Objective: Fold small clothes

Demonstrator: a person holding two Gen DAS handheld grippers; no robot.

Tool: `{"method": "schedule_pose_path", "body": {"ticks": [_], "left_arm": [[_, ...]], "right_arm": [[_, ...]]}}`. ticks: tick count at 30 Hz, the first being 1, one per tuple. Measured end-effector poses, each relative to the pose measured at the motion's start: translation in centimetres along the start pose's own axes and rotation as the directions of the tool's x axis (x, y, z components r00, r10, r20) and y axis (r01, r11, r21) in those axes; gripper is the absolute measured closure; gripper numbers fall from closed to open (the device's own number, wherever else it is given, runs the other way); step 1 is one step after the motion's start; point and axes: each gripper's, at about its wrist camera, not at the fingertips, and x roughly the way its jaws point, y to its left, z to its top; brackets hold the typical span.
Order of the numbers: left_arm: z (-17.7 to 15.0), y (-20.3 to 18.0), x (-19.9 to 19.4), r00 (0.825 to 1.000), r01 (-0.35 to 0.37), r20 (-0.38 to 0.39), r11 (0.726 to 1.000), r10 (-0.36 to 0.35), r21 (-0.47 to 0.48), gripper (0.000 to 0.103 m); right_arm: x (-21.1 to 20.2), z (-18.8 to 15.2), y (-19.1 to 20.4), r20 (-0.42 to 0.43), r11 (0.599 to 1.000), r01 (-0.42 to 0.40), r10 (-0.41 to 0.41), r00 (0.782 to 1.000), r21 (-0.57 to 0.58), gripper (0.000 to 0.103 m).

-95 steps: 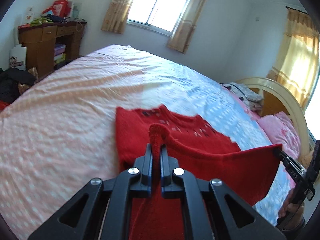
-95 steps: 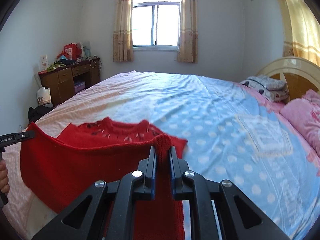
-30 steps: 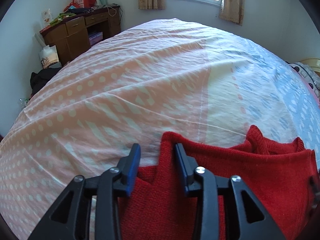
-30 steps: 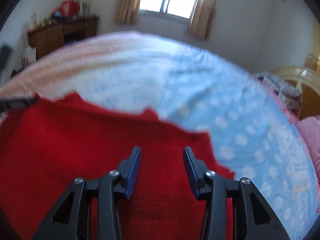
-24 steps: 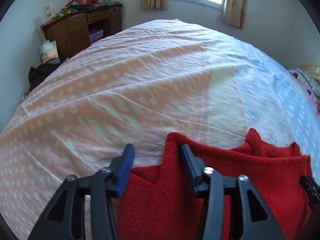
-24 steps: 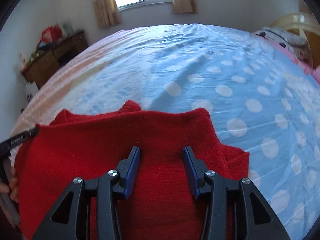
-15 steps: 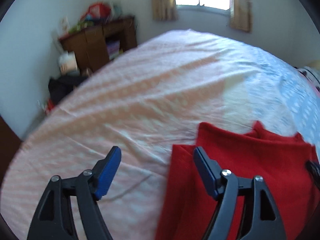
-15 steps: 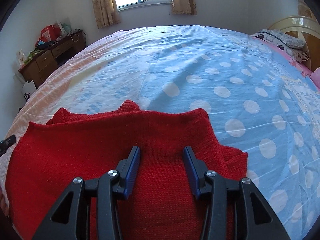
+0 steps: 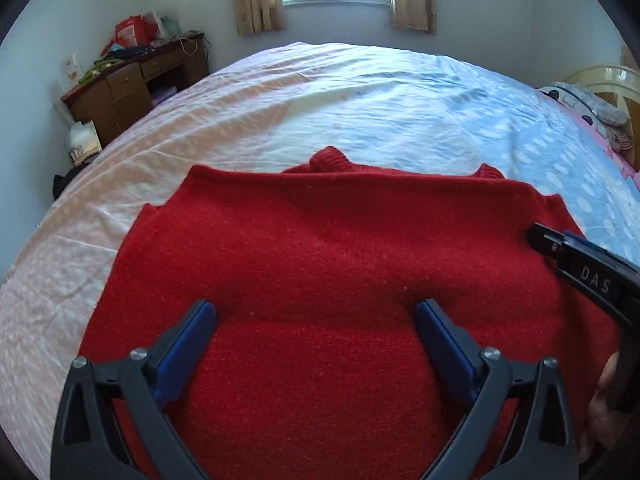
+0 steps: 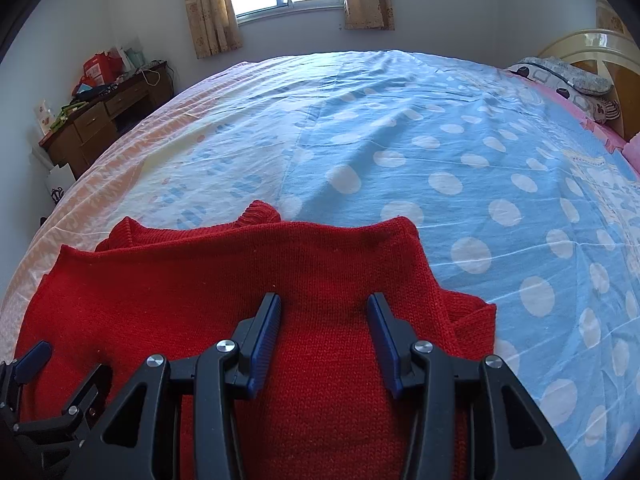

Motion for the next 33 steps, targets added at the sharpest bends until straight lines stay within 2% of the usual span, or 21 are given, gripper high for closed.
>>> {"method": "schedule_pose_path", "body": {"ticks": [3,4,7,8,9,10,12,14,19,22,25,27,29,30,32,33], "left_arm": [[0.2,0.0,0.3,1.0,0.006,0.001,1.0,-0.006,0.0,0.0],[0.2,-0.2,0.2,1.0,0.006,0.004,1.0,-0.006,0.001,0.0],[0.1,-0.2,0.3,1.0,0.01,0.008,1.0,-0.01,-0.002,0.0],[0.2,-0.3,0.4,1.0,0.012,0.008,1.0,-0.012,-0.001,0.0],[-0.1,-0.1,-0.1,1.0,0.013,0.01,1.0,-0.013,-0.003,0.0],[-0.1,-0.1,-0.2,1.0,0.014,0.01,1.0,-0.014,-0.003,0.0],[-0.3,0.0,-0.4,1.0,0.014,0.012,1.0,-0.014,-0.004,0.0],[-0.4,0.1,-0.5,1.0,0.015,0.013,1.0,-0.015,-0.005,0.0],[-0.7,0.3,-0.9,1.0,0.023,0.015,1.0,-0.022,-0.012,0.0],[-1.9,0.8,-2.3,0.999,0.04,0.01,0.999,-0.04,-0.014,0.0],[-4.6,1.6,-4.9,0.995,0.087,0.039,0.996,-0.088,0.02,0.0],[-5.7,1.8,-6.2,0.994,0.094,0.054,0.993,-0.098,0.072,0.0],[-6.0,2.4,-7.3,0.992,0.111,0.057,0.99,-0.116,0.093,0.0],[-5.6,3.0,-7.8,0.989,0.134,0.051,0.987,-0.139,0.09,0.0],[-4.5,4.1,-8.2,0.982,0.178,0.052,0.981,-0.182,0.072,0.0],[-3.6,4.7,-8.3,0.979,0.19,0.064,0.98,-0.193,0.05,0.0]], "right_arm": [[-2.5,-0.7,-0.2,0.058,0.998,0.048,-0.05,0.997,0.027,0.058],[-4.1,-1.3,-0.2,0.094,0.999,0.025,-0.027,0.995,0.031,0.058],[-8.2,-4.5,0.8,0.093,0.999,-0.01,0.014,0.996,-0.043,0.058],[-10.0,-7.1,1.3,0.087,0.996,0.001,0.007,0.996,-0.093,0.058],[-10.0,-7.1,1.3,0.087,0.996,0.001,0.007,0.996,-0.093,0.058],[-11.0,-9.8,1.5,0.076,0.993,0.021,-0.012,0.997,-0.12,0.058],[-10.7,-11.1,1.4,0.059,0.992,0.026,-0.018,0.998,-0.124,0.058],[-11.0,-12.6,1.1,0.101,0.993,0.016,-0.004,0.995,-0.119,0.058],[-11.0,-13.1,1.3,0.133,0.991,0.042,-0.025,0.991,-0.127,0.058],[-11.0,-13.1,1.1,0.136,0.992,0.034,-0.017,0.991,-0.124,0.056],[-11.0,-13.1,0.9,0.133,0.993,0.008,0.008,0.991,-0.117,0.049],[-10.9,-13.0,1.0,0.118,0.992,-0.009,0.024,0.993,-0.124,0.041],[-11.2,-12.7,1.3,0.083,0.991,-0.01,0.021,0.996,-0.131,0.041],[-12.0,-12.4,0.9,0.083,0.994,-0.034,0.042,0.996,-0.099,0.041],[-14.3,-11.8,-0.8,0.166,0.993,-0.116,0.117,0.979,-0.014,0.037],[-15.0,-11.3,-1.8,0.202,0.991,-0.131,0.122,0.972,0.03,0.026]]}}
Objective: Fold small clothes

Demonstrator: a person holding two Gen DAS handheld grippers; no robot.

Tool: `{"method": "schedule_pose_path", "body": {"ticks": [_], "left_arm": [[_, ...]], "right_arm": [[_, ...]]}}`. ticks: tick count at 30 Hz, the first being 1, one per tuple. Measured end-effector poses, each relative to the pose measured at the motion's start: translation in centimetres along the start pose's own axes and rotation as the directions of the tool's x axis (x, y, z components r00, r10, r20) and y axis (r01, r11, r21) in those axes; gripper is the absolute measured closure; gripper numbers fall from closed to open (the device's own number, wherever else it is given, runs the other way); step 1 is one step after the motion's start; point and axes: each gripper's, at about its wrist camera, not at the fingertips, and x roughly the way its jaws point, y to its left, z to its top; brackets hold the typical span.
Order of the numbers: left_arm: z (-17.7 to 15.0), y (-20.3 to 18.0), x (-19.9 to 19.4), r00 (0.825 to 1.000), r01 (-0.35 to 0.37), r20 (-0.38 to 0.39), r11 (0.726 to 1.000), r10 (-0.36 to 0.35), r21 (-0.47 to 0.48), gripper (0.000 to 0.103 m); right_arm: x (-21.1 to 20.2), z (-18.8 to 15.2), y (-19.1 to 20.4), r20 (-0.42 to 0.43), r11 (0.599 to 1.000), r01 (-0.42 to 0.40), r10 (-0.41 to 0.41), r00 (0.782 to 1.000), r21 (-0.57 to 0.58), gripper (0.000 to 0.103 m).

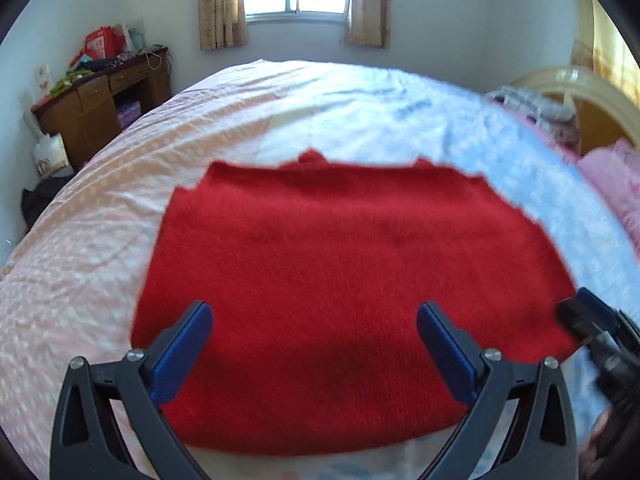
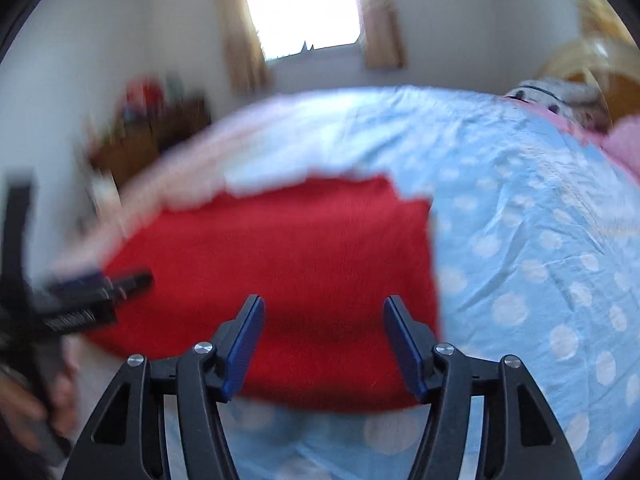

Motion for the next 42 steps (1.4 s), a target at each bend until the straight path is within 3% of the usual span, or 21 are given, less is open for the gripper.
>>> {"method": "schedule_pose_path", "body": {"ticks": [1,4,7,10,13,18,19,24,35,42], "left_arm": [[0.8,0.5,0.1,1.0,-0.009,0.015,1.0,0.009,-0.021,0.0],[2.6,1.2,1.5,0.998,-0.046,0.03,0.998,0.048,-0.053,0.0],[3.4,0.4,3.6,0.998,-0.06,0.002,0.998,0.06,-0.036,0.0],[3.2,-0.9,5.5,0.999,-0.034,-0.039,0.999,0.034,-0.008,0.0],[2.0,-2.0,7.5,0.995,-0.065,-0.079,0.997,0.068,0.029,0.0],[1.8,-2.6,7.3,0.995,-0.078,-0.059,0.996,0.081,0.054,0.0],[1.8,-2.6,7.3,0.995,-0.075,-0.059,0.996,0.078,0.051,0.0],[1.7,-2.7,7.3,0.995,-0.082,-0.054,0.995,0.086,0.059,0.0],[1.8,-2.5,7.4,0.995,-0.073,-0.058,0.996,0.077,0.058,0.0],[1.9,-0.5,5.3,0.995,-0.002,-0.098,0.998,0.009,0.069,0.0]], "right_arm": [[-0.3,1.6,-2.6,0.039,0.993,0.044,-0.049,0.998,0.113,0.02],[1.3,2.6,-4.7,0.002,0.983,0.055,-0.056,0.998,0.174,0.018],[4.6,2.6,-6.9,-0.086,0.965,0.036,-0.014,0.996,0.259,0.018],[6.6,1.6,-7.8,-0.104,0.942,0.01,0.027,0.994,0.335,0.018],[7.0,1.4,-7.4,-0.095,0.949,0.018,0.013,0.995,0.313,0.018],[7.9,1.4,-5.8,-0.122,0.973,-0.006,0.036,0.992,0.232,0.018],[8.1,1.4,-4.8,-0.142,0.984,0.024,0.001,0.99,0.177,0.018],[8.4,1.4,-3.6,-0.167,0.992,0.065,-0.047,0.985,0.11,0.051],[8.5,2.0,-2.0,-0.185,0.993,0.099,-0.085,0.979,0.065,0.079],[6.5,4.3,0.1,-0.165,0.995,0.099,-0.094,0.982,0.023,0.081]]}}
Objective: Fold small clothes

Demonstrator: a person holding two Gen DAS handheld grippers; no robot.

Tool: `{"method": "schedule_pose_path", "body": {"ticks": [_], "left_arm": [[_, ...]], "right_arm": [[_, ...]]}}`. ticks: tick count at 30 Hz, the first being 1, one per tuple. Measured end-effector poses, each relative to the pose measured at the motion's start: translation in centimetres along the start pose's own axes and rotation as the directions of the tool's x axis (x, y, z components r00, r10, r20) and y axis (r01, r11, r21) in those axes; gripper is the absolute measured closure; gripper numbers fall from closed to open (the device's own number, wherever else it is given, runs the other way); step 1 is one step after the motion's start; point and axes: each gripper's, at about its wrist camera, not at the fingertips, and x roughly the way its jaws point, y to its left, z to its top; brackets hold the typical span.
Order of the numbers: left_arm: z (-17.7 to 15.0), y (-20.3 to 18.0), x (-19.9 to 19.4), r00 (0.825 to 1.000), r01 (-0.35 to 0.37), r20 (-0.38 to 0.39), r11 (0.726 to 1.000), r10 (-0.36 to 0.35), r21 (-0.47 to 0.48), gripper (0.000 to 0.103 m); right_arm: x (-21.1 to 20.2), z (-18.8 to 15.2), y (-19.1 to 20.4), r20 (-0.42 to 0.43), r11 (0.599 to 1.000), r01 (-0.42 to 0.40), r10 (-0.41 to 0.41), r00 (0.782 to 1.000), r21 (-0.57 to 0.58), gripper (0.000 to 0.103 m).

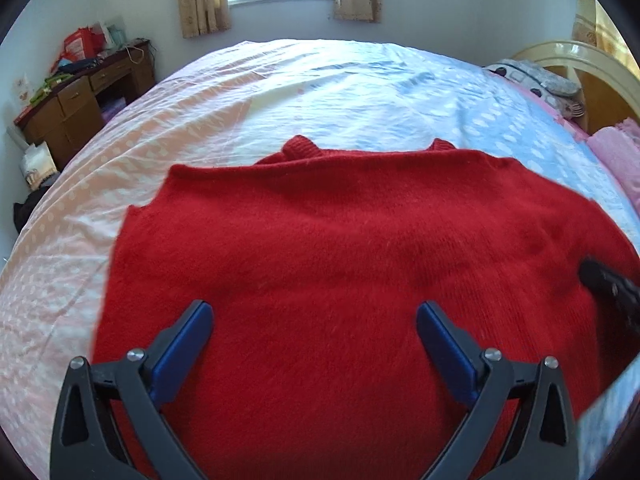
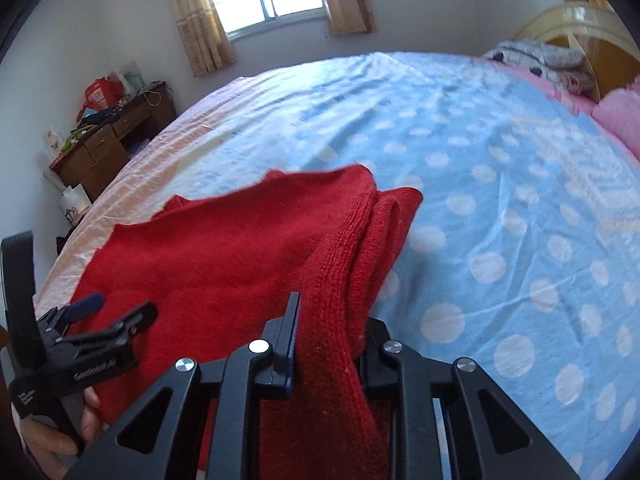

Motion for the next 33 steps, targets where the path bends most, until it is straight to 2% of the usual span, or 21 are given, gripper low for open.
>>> {"method": "schedule_pose_path", "body": {"ticks": [4,9,11,12,14,16,17,18,20,24,28,33], "left_arm": [[-0.8,4.3,-2.8,0.999,0.031,0.034,0.995,-0.028,-0.091,0.0],[-1.9,10.7,-5.7,0.992,-0.01,0.126,0.986,0.031,-0.164,0.0],[-2.5,13.5,-6.1,0.988,-0.022,0.148,0.979,0.052,-0.201,0.0],[-2.8,14.4,-6.0,0.987,-0.024,0.152,0.976,0.058,-0.218,0.0],[-3.4,16.3,-5.6,0.987,-0.028,0.148,0.966,0.068,-0.257,0.0],[-4.4,18.0,-5.1,0.984,-0.03,0.157,0.954,0.08,-0.3,0.0],[-4.8,18.6,-5.0,0.983,-0.03,0.164,0.949,0.085,-0.313,0.0],[-5.3,19.1,-4.8,0.982,-0.027,0.167,0.943,0.087,-0.332,0.0],[-5.6,19.5,-4.2,0.984,0.001,0.168,0.933,0.063,-0.359,0.0],[-5.8,20.3,-3.6,0.985,0.034,0.169,0.922,0.035,-0.385,0.0],[-6.3,21.2,-3.8,0.978,0.098,0.209,0.904,-0.009,-0.416,0.0],[-6.6,21.6,-3.9,0.973,0.124,0.229,0.896,-0.026,-0.427,0.0]], "right_arm": [[-1.1,0.8,2.8,0.015,0.999,0.0,0.001,1.0,-0.04,0.081],[-1.6,1.1,6.1,0.026,0.995,-0.009,0.012,1.0,-0.102,0.082],[-2.0,1.4,9.4,0.034,0.986,-0.011,0.017,0.999,-0.168,0.082],[-2.0,1.4,9.4,0.034,0.986,-0.011,0.017,0.999,-0.168,0.082],[-2.0,1.5,12.9,0.036,0.975,-0.017,0.026,0.999,-0.224,0.082],[-1.9,1.4,14.2,0.039,0.97,-0.014,0.024,0.999,-0.245,0.083],[-1.8,1.2,16.9,0.052,0.956,-0.006,0.022,0.998,-0.293,0.083],[-1.8,1.2,16.9,0.052,0.956,-0.006,0.022,0.998,-0.293,0.084],[-1.5,0.8,19.8,0.053,0.941,-0.021,0.041,0.998,-0.337,0.084],[0.8,-1.6,26.2,0.012,0.902,-0.065,0.078,0.997,-0.426,0.084],[2.6,-4.0,29.1,-0.033,0.89,-0.098,0.094,0.995,-0.446,0.084],[3.2,-5.9,30.9,0.019,0.873,-0.029,0.044,0.999,-0.488,0.084]]}}
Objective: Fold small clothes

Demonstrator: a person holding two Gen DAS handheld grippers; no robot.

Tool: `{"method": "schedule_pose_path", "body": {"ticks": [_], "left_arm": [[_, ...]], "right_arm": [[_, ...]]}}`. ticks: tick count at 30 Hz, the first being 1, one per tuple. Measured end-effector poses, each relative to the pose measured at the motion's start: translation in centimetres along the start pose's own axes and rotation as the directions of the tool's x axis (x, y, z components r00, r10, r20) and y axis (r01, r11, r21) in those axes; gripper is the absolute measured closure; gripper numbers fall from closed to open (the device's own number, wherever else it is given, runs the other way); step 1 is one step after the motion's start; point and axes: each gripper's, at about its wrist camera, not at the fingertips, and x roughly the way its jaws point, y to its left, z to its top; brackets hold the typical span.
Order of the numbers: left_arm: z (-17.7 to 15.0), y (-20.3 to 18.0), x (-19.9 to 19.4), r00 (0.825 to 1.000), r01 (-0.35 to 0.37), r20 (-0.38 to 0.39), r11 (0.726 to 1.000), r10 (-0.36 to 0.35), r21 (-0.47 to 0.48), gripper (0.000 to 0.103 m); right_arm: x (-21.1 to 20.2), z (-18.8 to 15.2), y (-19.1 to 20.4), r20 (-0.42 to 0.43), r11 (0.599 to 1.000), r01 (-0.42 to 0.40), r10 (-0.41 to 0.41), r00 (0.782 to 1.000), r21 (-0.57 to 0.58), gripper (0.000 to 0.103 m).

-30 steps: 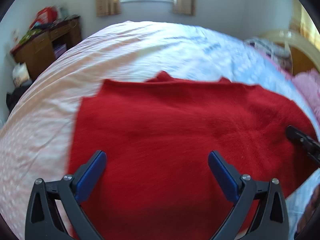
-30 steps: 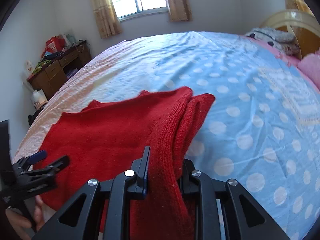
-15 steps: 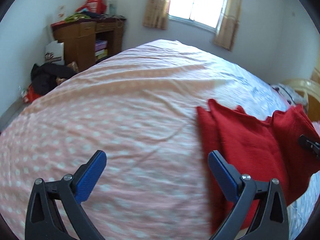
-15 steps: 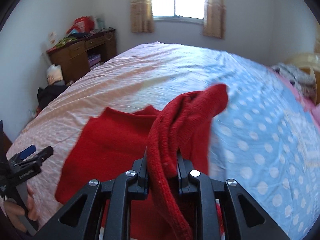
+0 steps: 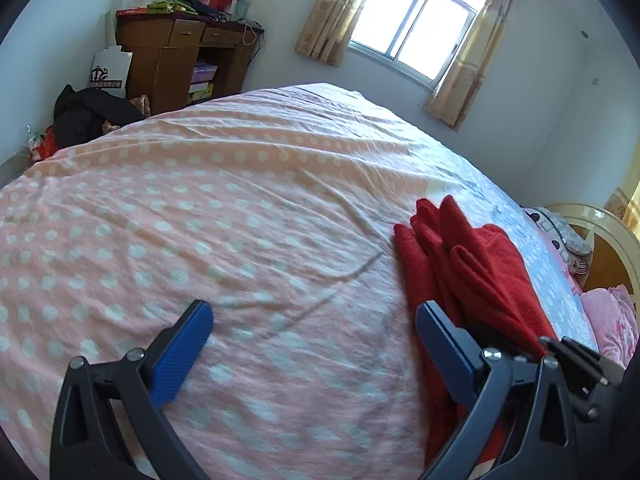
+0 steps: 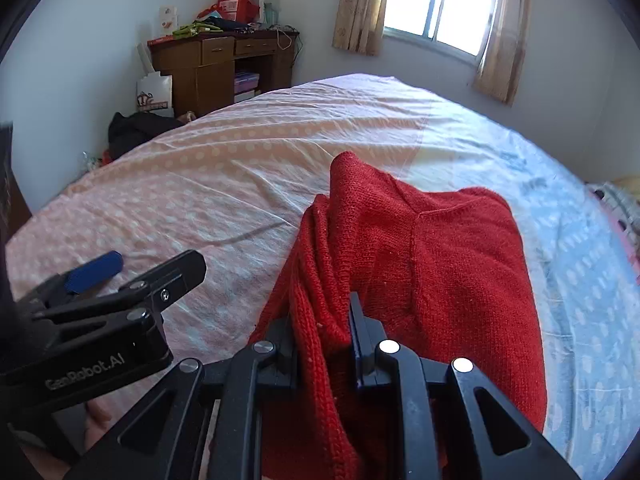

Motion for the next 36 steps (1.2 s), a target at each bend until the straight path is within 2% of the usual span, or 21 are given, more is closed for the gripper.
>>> {"method": "schedule_pose_path", "body": {"ticks": [4,5,7,9,10,11,14,15,19,20,21,23,24,26,27,28,30,31,32,34,36], "left_arm": [[0.0,0.3,-0.1,1.0,0.016,0.007,1.0,-0.015,-0.009,0.0],[-0.1,0.3,-0.1,1.0,0.02,0.008,1.0,-0.02,-0.012,0.0],[0.0,1.0,-0.4,0.998,0.058,0.026,0.997,-0.057,-0.045,0.0],[0.0,1.7,-0.3,0.997,0.075,0.02,0.995,-0.074,-0.067,0.0],[0.0,1.5,-0.3,0.997,0.07,0.021,0.996,-0.069,-0.06,0.0],[0.0,1.2,-0.3,0.998,0.059,0.023,0.997,-0.058,-0.045,0.0],[-0.1,0.8,-0.2,0.999,0.041,0.02,0.999,-0.041,-0.027,0.0],[-0.1,0.8,-0.2,0.999,0.048,0.021,0.998,-0.047,-0.032,0.0],[-0.1,0.9,-0.1,0.998,0.061,0.024,0.997,-0.06,-0.045,0.0],[-0.1,0.9,-0.1,0.998,0.058,0.023,0.997,-0.057,-0.043,0.0],[-0.2,0.8,-0.1,0.999,0.048,0.021,0.998,-0.048,-0.038,0.0],[-0.2,0.6,-0.2,0.999,0.03,0.015,0.999,-0.03,-0.026,0.0],[-0.1,0.6,-0.3,1.0,0.022,0.006,1.0,-0.022,-0.019,0.0],[0.1,0.6,-0.7,1.0,0.008,-0.017,1.0,-0.009,-0.018,0.0],[0.1,0.6,-1.0,1.0,0.003,-0.024,1.0,-0.003,-0.015,0.0],[0.1,0.7,-1.6,1.0,-0.009,-0.026,1.0,0.009,-0.009,0.0],[0.0,0.7,-2.9,1.0,-0.018,-0.011,1.0,0.018,0.008,0.0],[0.1,0.5,-3.8,1.0,-0.014,0.001,1.0,0.014,0.018,0.0],[0.1,0.1,-4.2,1.0,0.0,0.006,1.0,-0.001,0.03,0.0],[0.3,-1.7,-5.4,0.999,0.026,0.023,0.996,-0.028,0.083,0.0],[0.3,-5.0,-6.2,0.999,0.012,0.045,0.982,-0.02,0.189,0.0]], "right_arm": [[-0.1,-0.2,0.1,0.013,1.0,-0.027,0.027,1.0,0.008,0.075],[-0.6,-0.2,-0.8,0.015,0.986,-0.155,0.154,0.988,0.054,0.06],[-1.6,-0.5,-2.7,0.03,0.946,-0.294,0.292,0.956,0.141,0.058],[-2.7,-1.3,-5.4,0.094,0.846,-0.464,0.456,0.885,0.265,0.058],[-3.3,-1.8,-6.8,0.125,0.8,-0.508,0.496,0.859,0.319,0.058],[-4.3,-2.6,-8.1,0.159,0.782,-0.514,0.491,0.856,0.353,0.058],[-6.2,-4.4,-9.4,0.155,0.84,-0.42,0.391,0.907,0.343,0.064],[-6.8,-5.3,-9.5,0.144,0.854,-0.399,0.372,0.917,0.334,0.068],[-6.9,-6.8,-8.4,0.103,0.891,-0.335,0.319,0.942,0.308,0.069],[-6.3,-6.7,-8.0,0.084,0.886,-0.341,0.331,0.94,0.313,0.069],[-5.2,-6.3,-7.4,0.067,0.867,-0.377,0.376,0.924,0.326,0.069],[-3.2,-6.0,-5.7,0.05,0.817,-0.457,0.471,0.881,0.352,0.069],[-2.0,-6.0,-4.6,0.031,0.783,-0.499,0.526,0.85,0.371,0.068],[-1.8,-6.1,-3.7,0.025,0.779,-0.504,0.534,0.845,0.374,0.066],[-2.7,-6.3,-3.1,0.039,0.803,-0.491,0.509,0.86,0.338,0.066],[-3.2,-6.5,-3.1,0.04,0.791,-0.514,0.533,0.845,0.332,0.066],[-4.3,-7.5,-3.5,0.014,0.731,-0.603,0.632,0.774,0.32,0.066],[-4.8,-8.2,-3.7,-0.002,0.709,-0.63,0.665,0.747,0.317,0.066],[-5.3,-8.7,-4.1,-0.003,0.708,-0.631,0.666,0.746,0.316,0.066],[-7.0,-10.0,-5.8,0.042,0.73,-0.606,0.627,0.778,0.316,0.066],[-8.2,-10.6,-8.1,0.098,0.737,-0.584,0.59,0.801,0.34,0.067]]}}
